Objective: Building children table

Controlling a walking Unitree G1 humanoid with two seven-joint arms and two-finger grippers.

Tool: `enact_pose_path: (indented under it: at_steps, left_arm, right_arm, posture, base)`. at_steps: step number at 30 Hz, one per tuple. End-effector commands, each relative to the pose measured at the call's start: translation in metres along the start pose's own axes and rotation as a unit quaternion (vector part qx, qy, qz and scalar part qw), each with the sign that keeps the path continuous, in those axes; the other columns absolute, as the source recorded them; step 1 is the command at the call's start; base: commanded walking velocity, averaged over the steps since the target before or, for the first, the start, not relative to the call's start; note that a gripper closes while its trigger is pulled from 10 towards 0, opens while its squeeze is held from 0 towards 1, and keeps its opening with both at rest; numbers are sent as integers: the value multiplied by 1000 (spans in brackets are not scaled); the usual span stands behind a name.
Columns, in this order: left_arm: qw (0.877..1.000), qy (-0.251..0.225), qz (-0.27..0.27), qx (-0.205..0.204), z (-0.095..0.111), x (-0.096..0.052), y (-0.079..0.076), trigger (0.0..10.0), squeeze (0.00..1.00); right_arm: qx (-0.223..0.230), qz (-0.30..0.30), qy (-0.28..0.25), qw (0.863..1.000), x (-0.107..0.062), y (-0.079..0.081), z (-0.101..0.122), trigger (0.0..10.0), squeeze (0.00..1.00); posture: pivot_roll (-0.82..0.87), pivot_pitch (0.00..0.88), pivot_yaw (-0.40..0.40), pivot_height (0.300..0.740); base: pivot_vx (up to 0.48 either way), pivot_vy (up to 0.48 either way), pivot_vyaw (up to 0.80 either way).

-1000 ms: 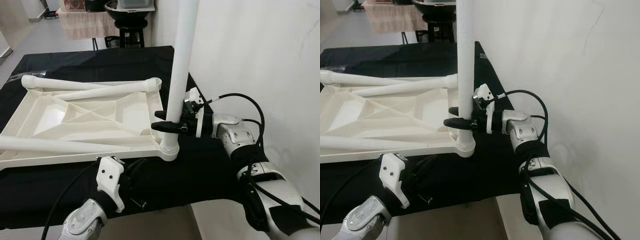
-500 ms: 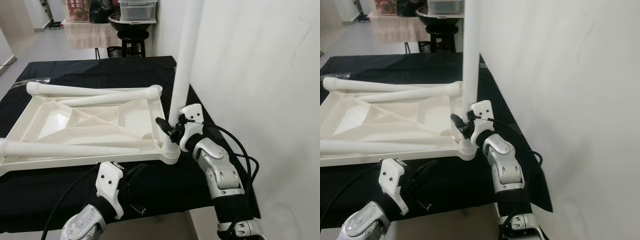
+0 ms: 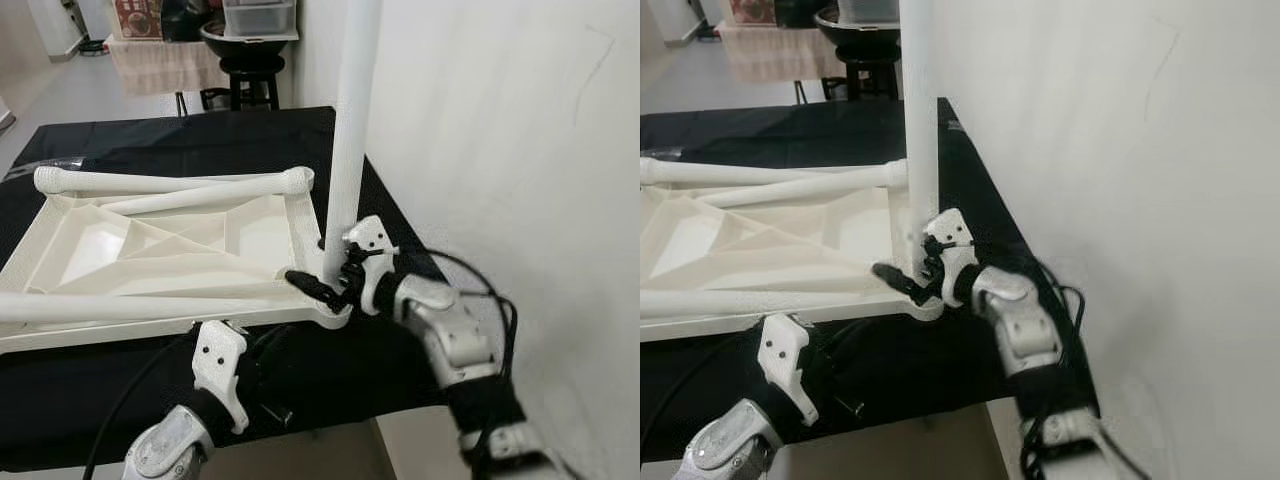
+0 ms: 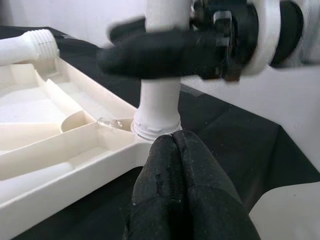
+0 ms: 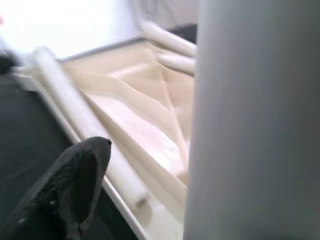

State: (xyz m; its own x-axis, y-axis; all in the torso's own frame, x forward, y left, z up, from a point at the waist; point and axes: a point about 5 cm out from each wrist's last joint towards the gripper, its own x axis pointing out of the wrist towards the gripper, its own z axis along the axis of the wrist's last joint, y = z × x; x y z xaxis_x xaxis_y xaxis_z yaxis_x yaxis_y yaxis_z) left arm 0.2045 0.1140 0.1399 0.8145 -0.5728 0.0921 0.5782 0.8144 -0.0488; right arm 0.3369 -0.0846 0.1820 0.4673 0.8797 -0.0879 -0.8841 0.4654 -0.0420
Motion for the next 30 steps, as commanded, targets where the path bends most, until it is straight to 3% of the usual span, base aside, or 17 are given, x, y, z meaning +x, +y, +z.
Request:
enact_pose_path:
  at_steps: [1,3,5,9,10,11,12,22,26,29,30]
  left_arm:
    - [1000,7,2,-4,-3,0,0,10000,0]
    - [1000,7,2,-4,-3,0,0,10000,0]
    - [1000,9,2,-3,-4,0,0,10000,0]
    - [1000,11,1,-2,-5,-1,1,10000,0]
    - [1000,12,1,-2,-5,-2,1,10000,0]
    - [1000,12,1,-2,-5,-2,1,10000,0]
    - [1000,13,2,-1,-6,-2,1,10000,0]
    - [1000,13,1,-1,-3,-3,0,10000,0]
    - [1000,12,1,-2,-2,-3,-1,10000,0]
    - [1000,11,1,-2,-1,-3,0,10000,0]
    - [1000,11,1,-2,-1,-3,0,10000,0]
  right_arm:
    - [5,79,-11,997,8,2,4,10000,0]
    - [5,79,-11,997,8,2,4,10000,0]
    - [11,129,5,992,9,-8,4,10000,0]
    - [16,126,21,992,13,-18,6,10000,0]
    - [19,132,25,991,14,-20,6,6353,0]
    - [19,132,25,991,14,-20,6,6353,0]
    - [24,138,25,990,15,-21,6,0,0]
    - [26,96,15,995,12,-33,5,0,0]
    - [6,34,26,999,-2,-43,-4,0,0]
    - [14,-77,48,996,-17,-51,-19,0,0]
    - [14,-77,48,996,-17,-51,-19,0,0]
  posture:
    - [8,44,-54,740]
    - [8,44,-54,740]
    - [19,42,-51,740]
    - [27,42,-54,740]
    - [30,44,-53,740]
    - [30,44,-53,740]
    - [30,44,-53,740]
    - [35,57,-52,740]
    - [33,59,-52,740]
    - [20,62,-52,740]
    - [20,62,-52,740]
  base:
    - [0,0,0]
    - [0,0,0]
    - [0,0,0]
    - [0,0,0]
    - [0,0,0]
    - [0,0,0]
    - [0,0,0]
    - [0,0,0]
    - [0,0,0]
    - [0,0,0]
    - [0,0,0]
